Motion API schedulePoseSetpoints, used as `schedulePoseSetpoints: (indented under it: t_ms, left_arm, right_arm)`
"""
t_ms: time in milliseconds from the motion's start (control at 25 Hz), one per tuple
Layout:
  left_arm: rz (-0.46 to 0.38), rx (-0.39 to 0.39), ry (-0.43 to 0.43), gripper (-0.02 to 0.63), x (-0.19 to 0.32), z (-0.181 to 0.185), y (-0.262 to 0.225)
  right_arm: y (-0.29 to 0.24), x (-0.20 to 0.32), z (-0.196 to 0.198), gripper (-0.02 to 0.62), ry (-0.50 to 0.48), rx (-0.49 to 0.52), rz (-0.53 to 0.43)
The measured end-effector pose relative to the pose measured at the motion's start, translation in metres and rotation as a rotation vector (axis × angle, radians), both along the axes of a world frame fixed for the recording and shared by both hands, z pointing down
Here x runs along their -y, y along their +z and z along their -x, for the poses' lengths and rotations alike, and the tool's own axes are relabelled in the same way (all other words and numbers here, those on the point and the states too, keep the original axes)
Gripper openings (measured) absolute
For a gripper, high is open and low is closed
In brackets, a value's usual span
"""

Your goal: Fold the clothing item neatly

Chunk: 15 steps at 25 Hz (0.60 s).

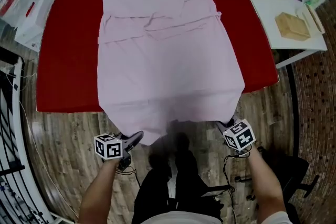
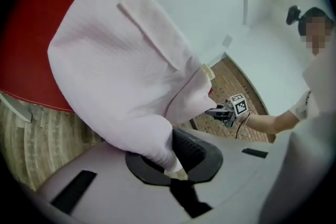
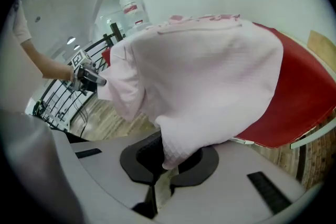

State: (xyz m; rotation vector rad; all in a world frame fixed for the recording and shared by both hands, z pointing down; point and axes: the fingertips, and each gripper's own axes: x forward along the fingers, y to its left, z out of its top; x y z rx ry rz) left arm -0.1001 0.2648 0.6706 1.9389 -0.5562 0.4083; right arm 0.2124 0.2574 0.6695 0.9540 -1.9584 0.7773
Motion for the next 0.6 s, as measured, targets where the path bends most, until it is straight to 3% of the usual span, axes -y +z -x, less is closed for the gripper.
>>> schedulePoseSetpoints:
  t_ms: [400, 600]
  left_arm:
    - [0.006, -0.326, -0.158, 0.011, 0.015, -0.015, -0.137]
    - [-0.045, -0.41, -0.191, 0.011, 0.027, -0.016, -0.192]
  right_arm:
    - [-0.1, -0.003, 0.024, 0.025, -0.077, 0.042, -0.086]
    - [-0.149, 0.005, 0.023, 0.025, -0.092, 0.077, -0.136]
